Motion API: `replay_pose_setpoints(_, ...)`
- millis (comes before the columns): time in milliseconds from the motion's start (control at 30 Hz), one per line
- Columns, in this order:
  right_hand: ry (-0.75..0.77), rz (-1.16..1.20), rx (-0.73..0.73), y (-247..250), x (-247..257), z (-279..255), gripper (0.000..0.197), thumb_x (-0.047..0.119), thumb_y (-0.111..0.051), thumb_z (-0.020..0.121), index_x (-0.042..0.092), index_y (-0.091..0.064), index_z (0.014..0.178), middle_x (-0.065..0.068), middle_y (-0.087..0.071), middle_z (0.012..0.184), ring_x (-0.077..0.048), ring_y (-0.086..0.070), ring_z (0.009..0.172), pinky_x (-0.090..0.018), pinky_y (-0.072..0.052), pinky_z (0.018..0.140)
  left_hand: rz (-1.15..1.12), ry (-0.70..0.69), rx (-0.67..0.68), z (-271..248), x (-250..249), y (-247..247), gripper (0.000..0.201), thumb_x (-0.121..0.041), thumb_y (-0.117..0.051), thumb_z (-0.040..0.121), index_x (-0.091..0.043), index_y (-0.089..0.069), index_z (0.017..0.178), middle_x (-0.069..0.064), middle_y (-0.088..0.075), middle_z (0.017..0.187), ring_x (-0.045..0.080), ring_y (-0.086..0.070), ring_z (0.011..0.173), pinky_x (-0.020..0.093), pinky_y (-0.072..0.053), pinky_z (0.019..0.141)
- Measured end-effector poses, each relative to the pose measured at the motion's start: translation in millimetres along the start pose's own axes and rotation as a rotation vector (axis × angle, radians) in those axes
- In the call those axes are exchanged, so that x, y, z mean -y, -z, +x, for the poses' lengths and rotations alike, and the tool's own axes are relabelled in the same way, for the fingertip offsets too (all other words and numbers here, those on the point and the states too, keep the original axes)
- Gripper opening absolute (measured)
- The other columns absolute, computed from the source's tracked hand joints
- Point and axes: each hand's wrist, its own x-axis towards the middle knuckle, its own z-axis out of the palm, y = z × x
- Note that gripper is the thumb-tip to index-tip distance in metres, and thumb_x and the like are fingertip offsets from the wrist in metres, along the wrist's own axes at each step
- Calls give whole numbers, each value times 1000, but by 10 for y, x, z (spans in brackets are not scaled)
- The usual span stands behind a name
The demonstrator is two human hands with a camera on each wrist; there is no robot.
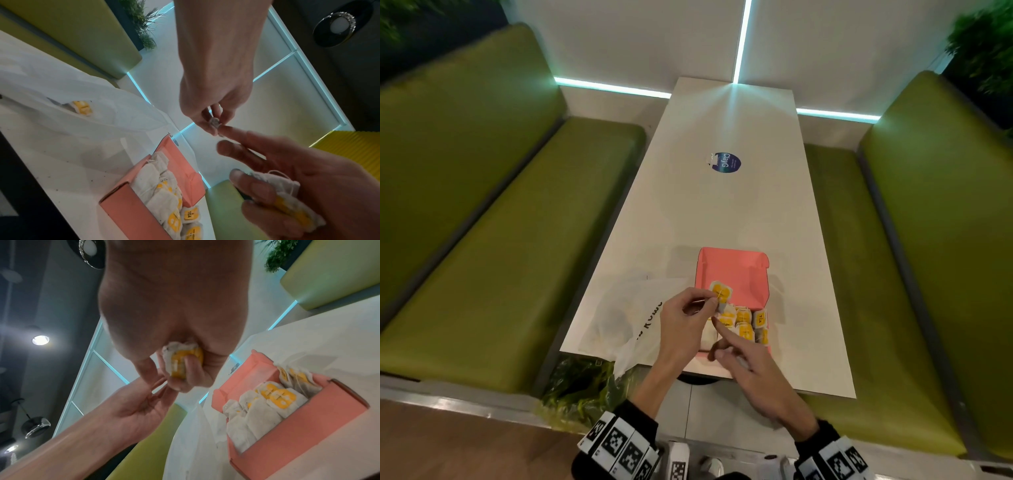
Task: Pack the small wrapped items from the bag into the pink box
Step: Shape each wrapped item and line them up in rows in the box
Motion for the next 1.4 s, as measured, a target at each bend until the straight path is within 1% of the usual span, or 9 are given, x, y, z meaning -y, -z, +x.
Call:
replay_pose_setpoints(67, 59, -64, -177, 101, -4, 35, 33, 15, -57, 99, 39, -61, 121, 17, -68, 102, -3, -60, 96, -19, -45, 82, 31, -33, 12, 0, 10, 15, 12, 5, -67, 85, -6, -72, 84, 2, -73, 78, 17, -70, 76, 32, -58, 77)
replay_pose_setpoints(167, 108, -129, -404, 292, 21, 160, 21, 19, -62, 96, 38, -64, 105, 16, -65, 99, -7, -60, 88, -23, -49, 73, 67, -81, 71, -29, 34, 17, 12, 5, -68, 85, -6, -71, 85, 2, -73, 77, 19, -71, 76, 34, -59, 78)
replay_pose_setpoints(267, 35, -191, -309, 409, 88, 315, 16, 34, -63, 95, 38, -60, 110, 14, -62, 97, -7, -58, 85, -23, -48, 71, 74, -98, 144, -79, 80, -8, 12, 4, -67, 87, -8, -69, 86, 4, -73, 78, 22, -72, 77, 38, -59, 80)
replay_pose_setpoints(433, 54, -273, -177, 482, 110, 415, 12, 27, -67, 93, 22, -71, 83, 11, -68, 77, -7, -59, 76, -21, -45, 66, 48, -44, 266, -122, 165, -10, 18, -14, -74, 87, -16, -60, 99, 7, -71, 91, 21, -71, 86, 34, -58, 78)
replay_pose_setpoints(567, 12, -365, -88, 553, 142, 428, 10, 28, -66, 93, 25, -73, 86, 12, -70, 79, -7, -59, 74, -27, -49, 69, 51, 69, 385, -101, 184, 21, 38, -16, -74, 88, -22, -54, 120, 6, -70, 97, 16, -68, 86, 27, -57, 73)
replay_pose_setpoints(800, 6, -510, -116, 655, 203, 416, 13, 28, -61, 95, 32, -68, 105, 18, -64, 83, -4, -59, 71, -31, -52, 69, 6, 110, 426, -99, 244, -47, 7, -12, -69, 92, -15, -64, 97, -7, -65, 84, 13, -64, 79, 27, -54, 62)
replay_pose_setpoints(1000, 91, -670, -45, 725, 252, 330, 26, 34, -54, 99, 44, -40, 118, 17, -52, 108, -4, -55, 76, -33, -53, 70, 0, 132, 436, -43, 272, -51, 14, -11, -70, 91, -10, -61, 101, 7, -67, 89, 20, -66, 80, 33, -56, 63)
replay_pose_setpoints(1200, 21, -790, 169, 705, 115, 308, 19, 38, -45, 102, 45, -56, 116, 18, -51, 111, -6, -55, 90, -32, -50, 75, 104, 112, 520, -36, 279, -65, 23, -8, -68, 92, -14, -47, 97, 8, -61, 84, 16, -61, 73, 31, -54, 61)
replay_pose_setpoints(1400, -46, -758, 51, 666, -102, 266, 14, 31, -56, 97, 31, -68, 104, 18, -62, 102, -9, -58, 91, -34, -52, 78, 315, 132, 562, -99, 364, -102, 31, -23, -71, 90, -21, -49, 112, -1, -61, 102, 14, -64, 87, 30, -57, 65)
